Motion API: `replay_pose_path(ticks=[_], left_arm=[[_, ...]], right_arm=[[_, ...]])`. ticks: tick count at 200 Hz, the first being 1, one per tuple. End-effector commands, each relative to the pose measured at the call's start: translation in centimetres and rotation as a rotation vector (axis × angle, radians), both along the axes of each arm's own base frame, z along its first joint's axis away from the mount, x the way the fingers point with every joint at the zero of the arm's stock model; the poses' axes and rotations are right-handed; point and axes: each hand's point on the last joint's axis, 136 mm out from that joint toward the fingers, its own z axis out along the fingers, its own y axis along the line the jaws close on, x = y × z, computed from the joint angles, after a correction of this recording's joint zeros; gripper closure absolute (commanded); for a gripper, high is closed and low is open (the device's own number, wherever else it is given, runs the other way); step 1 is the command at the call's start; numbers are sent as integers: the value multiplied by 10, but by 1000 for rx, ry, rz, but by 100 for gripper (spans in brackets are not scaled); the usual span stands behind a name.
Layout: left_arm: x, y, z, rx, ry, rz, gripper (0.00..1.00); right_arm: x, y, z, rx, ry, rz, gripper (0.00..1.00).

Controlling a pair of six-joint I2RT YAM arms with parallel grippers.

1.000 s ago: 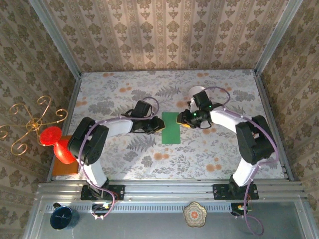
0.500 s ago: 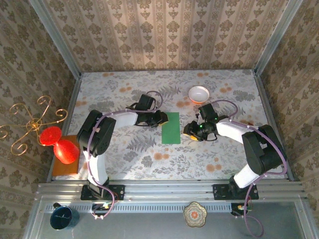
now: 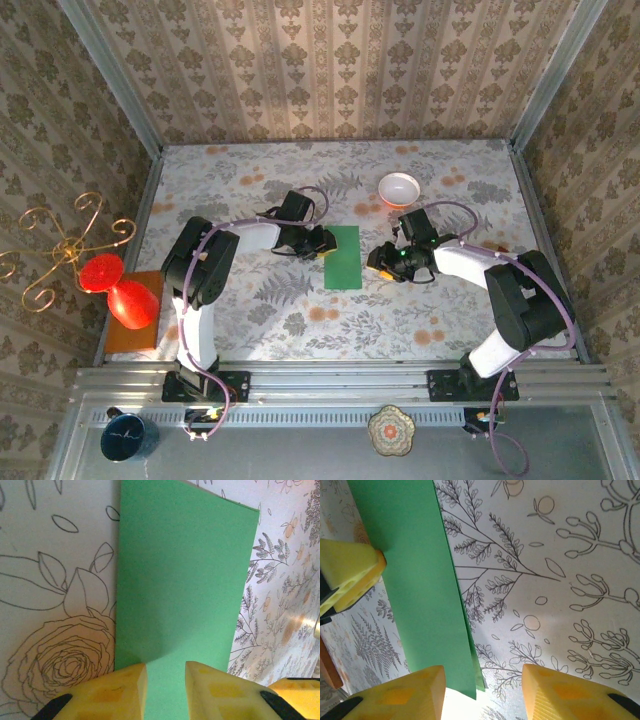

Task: Fold a paper plane with a square sheet of paper (pick it up from the middle)
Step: Fold the triangle a second time at the center of the table.

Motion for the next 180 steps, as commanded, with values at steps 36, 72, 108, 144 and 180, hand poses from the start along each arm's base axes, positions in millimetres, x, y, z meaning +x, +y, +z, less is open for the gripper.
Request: replay_pose_path(ticks=[36,72,108,144,180], left_arm=[[-17,20,-28,103,81,36,71],[-17,20,-29,104,88,43,71],[-18,21,-30,103,89,44,71],[-19,20,-31,99,95,45,71],[-19,20,-32,93,96,48,71]], right_arm=[[-25,21,-17,103,122,15,54],[-29,34,-20,120,132,31,60],[-29,38,-24,123,136,35,65],[-29,41,-21,136,129,45,77],[-31,41,-20,134,126,45,77]])
